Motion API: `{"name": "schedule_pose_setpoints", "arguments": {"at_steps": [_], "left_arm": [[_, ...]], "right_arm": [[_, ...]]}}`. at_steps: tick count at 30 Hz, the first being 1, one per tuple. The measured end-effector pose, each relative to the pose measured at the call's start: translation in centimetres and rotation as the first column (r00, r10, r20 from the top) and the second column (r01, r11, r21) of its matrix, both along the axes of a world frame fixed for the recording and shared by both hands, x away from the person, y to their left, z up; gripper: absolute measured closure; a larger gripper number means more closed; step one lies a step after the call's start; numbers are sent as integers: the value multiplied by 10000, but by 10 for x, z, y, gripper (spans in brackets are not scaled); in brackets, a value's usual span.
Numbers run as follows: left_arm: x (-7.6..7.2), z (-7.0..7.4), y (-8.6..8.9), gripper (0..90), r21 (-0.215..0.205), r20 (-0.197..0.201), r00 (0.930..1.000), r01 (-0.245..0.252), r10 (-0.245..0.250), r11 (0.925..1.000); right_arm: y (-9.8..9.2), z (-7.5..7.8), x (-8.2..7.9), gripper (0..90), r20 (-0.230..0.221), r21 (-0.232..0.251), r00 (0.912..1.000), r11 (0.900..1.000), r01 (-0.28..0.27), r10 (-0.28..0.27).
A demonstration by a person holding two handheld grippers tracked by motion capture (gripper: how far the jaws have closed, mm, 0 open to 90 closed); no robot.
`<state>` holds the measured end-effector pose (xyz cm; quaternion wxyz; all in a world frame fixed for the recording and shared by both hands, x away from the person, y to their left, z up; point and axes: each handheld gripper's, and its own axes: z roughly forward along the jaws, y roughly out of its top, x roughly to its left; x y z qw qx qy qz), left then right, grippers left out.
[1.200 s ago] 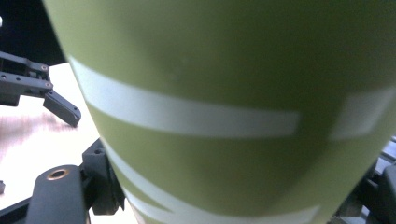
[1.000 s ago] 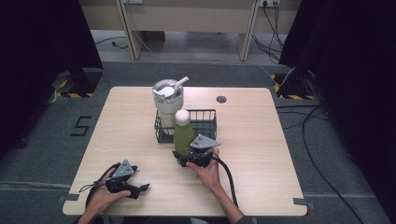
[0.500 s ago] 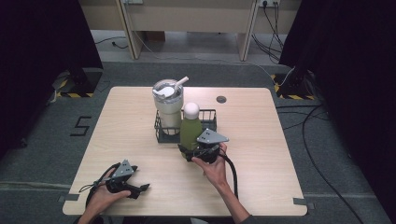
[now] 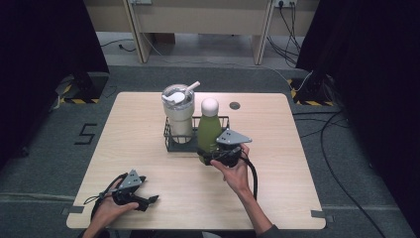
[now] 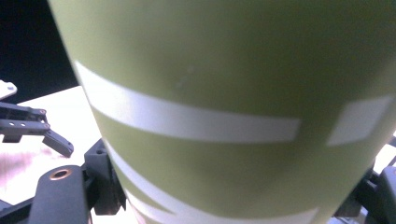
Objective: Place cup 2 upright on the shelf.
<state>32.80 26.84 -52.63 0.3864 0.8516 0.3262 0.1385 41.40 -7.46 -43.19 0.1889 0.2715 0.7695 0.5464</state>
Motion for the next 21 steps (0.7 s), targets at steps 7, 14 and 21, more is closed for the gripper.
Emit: {"name": "schedule_pose_setpoints", "arguments": {"at_steps": [7, 14, 21], "left_arm": [[0, 0, 0, 105, 2, 4, 10000, 0, 0, 10000], [0, 0, 0, 106, 1, 4, 10000, -2, 2, 10000], [0, 0, 0, 106, 2, 7, 10000, -4, 4, 10000]], "right_arm": [[-6, 21, 3, 208, 58, -333, 10000, 9994, 17, -15], [-9, 35, 11, 208, 11, -363, 10000, 9993, 41, -41], [-11, 48, 19, 208, -8, -131, 9999, 9998, 135, -135]]}}
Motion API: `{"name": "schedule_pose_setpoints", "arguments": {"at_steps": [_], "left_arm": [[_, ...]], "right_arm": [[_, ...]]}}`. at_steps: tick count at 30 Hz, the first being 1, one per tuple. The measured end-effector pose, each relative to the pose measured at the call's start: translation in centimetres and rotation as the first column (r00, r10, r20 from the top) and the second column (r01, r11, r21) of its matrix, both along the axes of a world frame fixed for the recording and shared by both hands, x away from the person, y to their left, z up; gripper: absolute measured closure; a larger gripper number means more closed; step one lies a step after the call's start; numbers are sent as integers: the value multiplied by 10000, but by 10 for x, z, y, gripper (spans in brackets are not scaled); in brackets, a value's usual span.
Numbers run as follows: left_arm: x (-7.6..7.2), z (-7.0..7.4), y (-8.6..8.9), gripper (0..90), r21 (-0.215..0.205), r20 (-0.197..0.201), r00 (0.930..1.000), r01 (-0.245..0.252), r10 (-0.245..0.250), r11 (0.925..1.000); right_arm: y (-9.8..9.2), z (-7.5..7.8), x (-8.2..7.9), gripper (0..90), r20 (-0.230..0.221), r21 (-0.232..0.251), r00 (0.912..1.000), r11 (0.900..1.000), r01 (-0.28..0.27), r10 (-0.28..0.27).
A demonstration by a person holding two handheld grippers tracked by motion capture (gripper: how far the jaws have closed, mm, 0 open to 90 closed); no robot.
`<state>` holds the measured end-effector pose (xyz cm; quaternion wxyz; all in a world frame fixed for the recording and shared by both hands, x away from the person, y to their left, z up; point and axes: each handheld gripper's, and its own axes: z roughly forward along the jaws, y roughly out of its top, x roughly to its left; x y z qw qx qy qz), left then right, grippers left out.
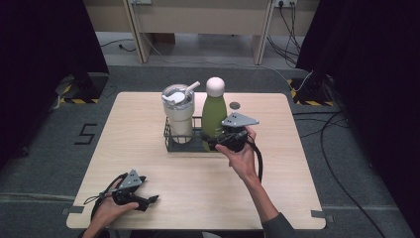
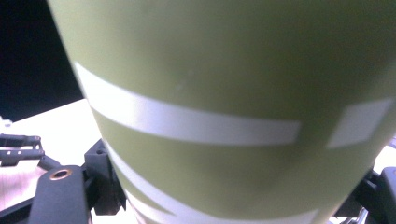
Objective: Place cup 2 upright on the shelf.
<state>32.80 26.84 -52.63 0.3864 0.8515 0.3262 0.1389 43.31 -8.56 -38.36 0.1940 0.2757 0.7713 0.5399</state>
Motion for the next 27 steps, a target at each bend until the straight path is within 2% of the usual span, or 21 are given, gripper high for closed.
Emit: {"name": "schedule_pose_setpoints", "arguments": {"at_steps": [7, 11, 19, 24, 27], "left_arm": [[0, 0, 0, 106, -6, -3, 10000, -1, 1, 10000], [0, 0, 0, 107, -29, -3, 10000, -7, 7, 10000], [0, 0, 0, 109, -24, -21, 10000, -2, 2, 10000], [0, 0, 0, 109, -18, -18, 10000, -1, 1, 10000], [0, 0, 0, 110, -27, -21, 10000, 15, -15, 10000]], "right_arm": [[0, 10, 11, 208, 42, -20, 9999, 9999, 166, -166], [2, 12, 23, 208, -79, -73, 9994, 9994, 328, -329], [0, 17, 44, 208, -104, 253, 9968, 9965, 791, -789], [0, 17, 54, 208, -98, 156, 9948, 9947, 1013, -1012], [0, 9, 64, 208, -228, 60, 9921, 9923, 1234, -1232]]}}
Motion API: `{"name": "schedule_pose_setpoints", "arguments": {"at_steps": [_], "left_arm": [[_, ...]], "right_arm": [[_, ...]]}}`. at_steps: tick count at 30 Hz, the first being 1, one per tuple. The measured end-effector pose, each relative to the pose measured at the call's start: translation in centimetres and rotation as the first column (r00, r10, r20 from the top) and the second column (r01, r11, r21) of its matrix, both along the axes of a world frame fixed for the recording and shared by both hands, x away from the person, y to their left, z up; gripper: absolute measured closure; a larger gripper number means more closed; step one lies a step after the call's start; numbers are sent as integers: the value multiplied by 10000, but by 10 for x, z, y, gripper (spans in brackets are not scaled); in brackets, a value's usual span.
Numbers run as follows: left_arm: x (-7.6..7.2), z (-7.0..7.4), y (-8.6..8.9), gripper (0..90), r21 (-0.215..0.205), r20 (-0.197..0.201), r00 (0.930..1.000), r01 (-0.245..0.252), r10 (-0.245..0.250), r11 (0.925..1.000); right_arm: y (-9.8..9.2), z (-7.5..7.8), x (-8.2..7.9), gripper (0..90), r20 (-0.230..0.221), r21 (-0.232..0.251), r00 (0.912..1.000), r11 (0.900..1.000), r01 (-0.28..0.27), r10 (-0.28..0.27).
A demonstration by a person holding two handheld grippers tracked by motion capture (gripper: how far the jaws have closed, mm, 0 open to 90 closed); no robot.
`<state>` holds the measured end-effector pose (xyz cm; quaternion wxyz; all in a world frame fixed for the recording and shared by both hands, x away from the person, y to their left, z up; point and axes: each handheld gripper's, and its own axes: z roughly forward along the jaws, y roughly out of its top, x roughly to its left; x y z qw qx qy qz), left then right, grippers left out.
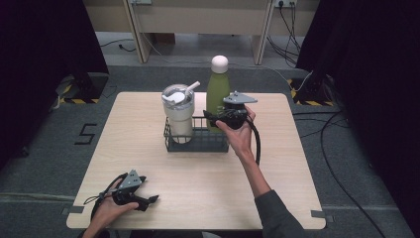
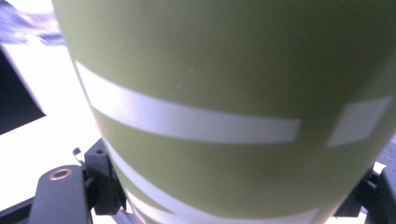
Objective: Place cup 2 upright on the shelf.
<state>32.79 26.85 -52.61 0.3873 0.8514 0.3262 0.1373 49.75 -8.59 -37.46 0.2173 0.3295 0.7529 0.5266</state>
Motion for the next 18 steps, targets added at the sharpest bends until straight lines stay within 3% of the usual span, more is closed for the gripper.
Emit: {"name": "schedule_pose_setpoints", "arguments": {"at_steps": [10, 18], "left_arm": [[0, 0, 0, 112, 21, 31, 10000, 0, 0, 10000], [0, 0, 0, 115, 1, 44, 10000, -4, 4, 10000]], "right_arm": [[0, -20, 18, 208, -265, -1, 9991, 9995, 316, -316], [6, -27, 18, 208, -323, -7, 9993, 9998, 200, -200]]}}
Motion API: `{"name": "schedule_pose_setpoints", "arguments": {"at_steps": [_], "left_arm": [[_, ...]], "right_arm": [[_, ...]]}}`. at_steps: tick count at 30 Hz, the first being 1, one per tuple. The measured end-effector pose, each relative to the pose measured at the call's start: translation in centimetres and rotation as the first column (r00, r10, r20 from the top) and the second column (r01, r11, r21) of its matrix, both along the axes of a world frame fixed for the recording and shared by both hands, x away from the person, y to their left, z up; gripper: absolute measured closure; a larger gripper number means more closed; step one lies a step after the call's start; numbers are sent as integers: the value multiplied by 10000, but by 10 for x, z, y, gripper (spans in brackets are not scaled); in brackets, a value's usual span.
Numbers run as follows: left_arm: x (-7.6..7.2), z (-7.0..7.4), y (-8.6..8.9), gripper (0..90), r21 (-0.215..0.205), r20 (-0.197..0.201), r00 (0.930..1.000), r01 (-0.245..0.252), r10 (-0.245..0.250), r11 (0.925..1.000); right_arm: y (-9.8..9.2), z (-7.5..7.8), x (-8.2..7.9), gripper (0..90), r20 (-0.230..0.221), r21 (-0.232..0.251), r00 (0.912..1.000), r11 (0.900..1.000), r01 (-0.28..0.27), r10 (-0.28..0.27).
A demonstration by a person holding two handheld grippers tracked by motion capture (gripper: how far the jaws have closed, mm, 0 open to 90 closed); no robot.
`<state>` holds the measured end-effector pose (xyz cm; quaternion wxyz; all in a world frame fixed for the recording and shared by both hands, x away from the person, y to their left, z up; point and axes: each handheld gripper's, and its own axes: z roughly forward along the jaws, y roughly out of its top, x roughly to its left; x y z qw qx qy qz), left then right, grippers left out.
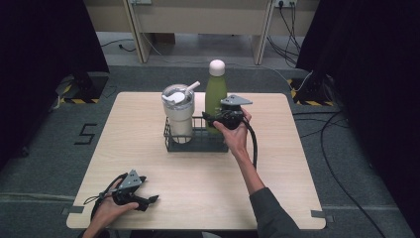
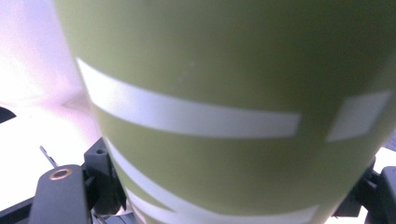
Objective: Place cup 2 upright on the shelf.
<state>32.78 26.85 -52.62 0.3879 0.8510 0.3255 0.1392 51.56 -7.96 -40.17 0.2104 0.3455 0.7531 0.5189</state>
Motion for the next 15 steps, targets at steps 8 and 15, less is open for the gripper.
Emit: {"name": "schedule_pose_setpoints", "arguments": {"at_steps": [8, 15], "left_arm": [[0, 0, 0, 116, -6, -4, 10000, 8, -8, 10000], [0, 0, 0, 116, -6, -3, 10000, 6, -6, 10000]], "right_arm": [[2, -11, 3, 208, -116, 55, 9999, 10000, 47, -47], [1, -19, 5, 208, -216, 77, 9997, 9999, 121, -120]]}}
